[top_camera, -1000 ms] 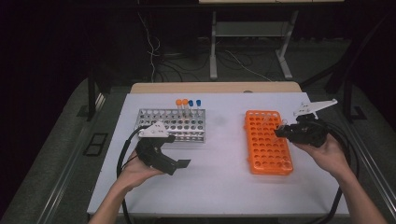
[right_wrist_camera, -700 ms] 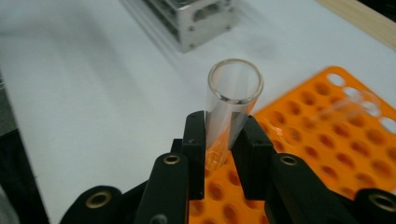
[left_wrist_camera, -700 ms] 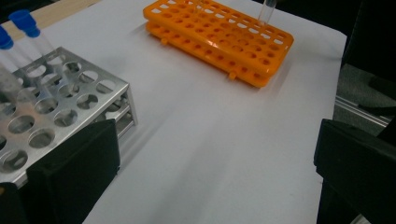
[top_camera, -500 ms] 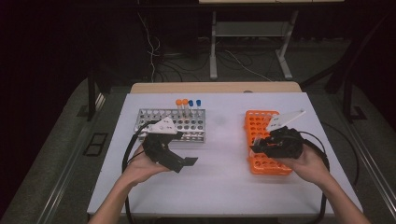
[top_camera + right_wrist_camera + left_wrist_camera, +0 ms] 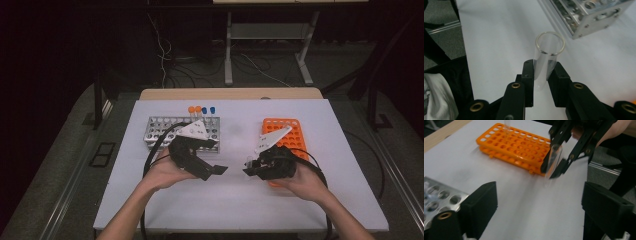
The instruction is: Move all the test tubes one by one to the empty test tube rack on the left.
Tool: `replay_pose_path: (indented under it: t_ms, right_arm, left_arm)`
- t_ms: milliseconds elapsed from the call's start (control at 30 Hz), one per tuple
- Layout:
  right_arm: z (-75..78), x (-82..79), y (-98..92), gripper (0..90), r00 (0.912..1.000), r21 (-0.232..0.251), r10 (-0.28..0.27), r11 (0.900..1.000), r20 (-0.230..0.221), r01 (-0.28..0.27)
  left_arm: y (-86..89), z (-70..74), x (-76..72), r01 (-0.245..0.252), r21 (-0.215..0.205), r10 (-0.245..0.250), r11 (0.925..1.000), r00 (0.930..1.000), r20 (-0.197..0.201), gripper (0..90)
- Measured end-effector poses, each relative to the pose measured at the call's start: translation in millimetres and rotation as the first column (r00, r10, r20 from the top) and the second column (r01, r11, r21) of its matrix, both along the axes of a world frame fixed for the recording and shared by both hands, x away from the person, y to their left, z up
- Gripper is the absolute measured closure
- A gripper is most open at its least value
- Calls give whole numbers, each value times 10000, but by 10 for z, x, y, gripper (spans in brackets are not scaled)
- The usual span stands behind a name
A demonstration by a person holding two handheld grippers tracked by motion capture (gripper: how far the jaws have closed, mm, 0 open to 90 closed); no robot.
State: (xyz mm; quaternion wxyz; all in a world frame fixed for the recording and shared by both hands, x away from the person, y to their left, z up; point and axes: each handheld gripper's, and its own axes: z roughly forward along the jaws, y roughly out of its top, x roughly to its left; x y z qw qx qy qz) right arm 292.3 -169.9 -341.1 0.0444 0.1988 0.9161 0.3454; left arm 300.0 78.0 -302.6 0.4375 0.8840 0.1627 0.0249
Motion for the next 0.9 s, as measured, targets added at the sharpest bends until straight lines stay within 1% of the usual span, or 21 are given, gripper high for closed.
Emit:
replay_pose_path:
  t_ms: [67, 100, 267, 333, 367, 500, 567, 633, 867, 900]
  right_arm:
    - [-18, -8, 78, 749, 9999, 8, 117, 9999, -66, -117]
    - [-27, -4, 113, 749, 9997, -9, 233, 9997, -31, -233]
    - [-49, -9, 293, 749, 9983, 126, 581, 9982, -47, -580]
    - [-56, -14, 363, 749, 9974, 110, 717, 9974, -35, -716]
    - [-56, -21, 396, 749, 9974, 130, 718, 9973, -98, -717]
    - [-58, -25, 499, 749, 9958, 149, 916, 9957, -87, -915]
    - [-57, -22, 535, 749, 9949, 170, 1006, 9948, -90, -1004]
    - [-57, -22, 563, 748, 9941, 171, 1081, 9940, -97, -1080]
    - [-46, 8, 591, 737, 9944, 394, 1031, 9940, -214, -1022]
    - [-42, 14, 592, 711, 9948, 455, 991, 9941, -217, -980]
  left_arm:
    - [-48, 7, 14, 254, 83, -253, 9996, 9997, -52, 175]
    - [-72, 6, 15, 326, 111, -325, 9994, 9994, -97, 197]
    - [-137, -27, 39, 723, 379, -714, 9967, 9971, -254, 356]
    - [-145, -41, 41, 960, 498, -944, 9941, 9950, -335, 442]
    - [-149, -49, 37, 1062, 526, -1043, 9930, 9939, -367, 475]
    - [-148, -66, 32, 1458, 783, -1429, 9862, 9889, -419, 603]
    - [-145, -76, 31, 1504, 850, -1470, 9850, 9881, -446, 674]
    - [-127, -80, 35, 1446, 887, -1414, 9855, 9891, -418, 725]
    - [-57, -58, 70, 1328, 799, -1293, 9879, 9905, -472, 743]
    - [-49, -52, 78, 1312, 823, -1277, 9879, 9907, -465, 743]
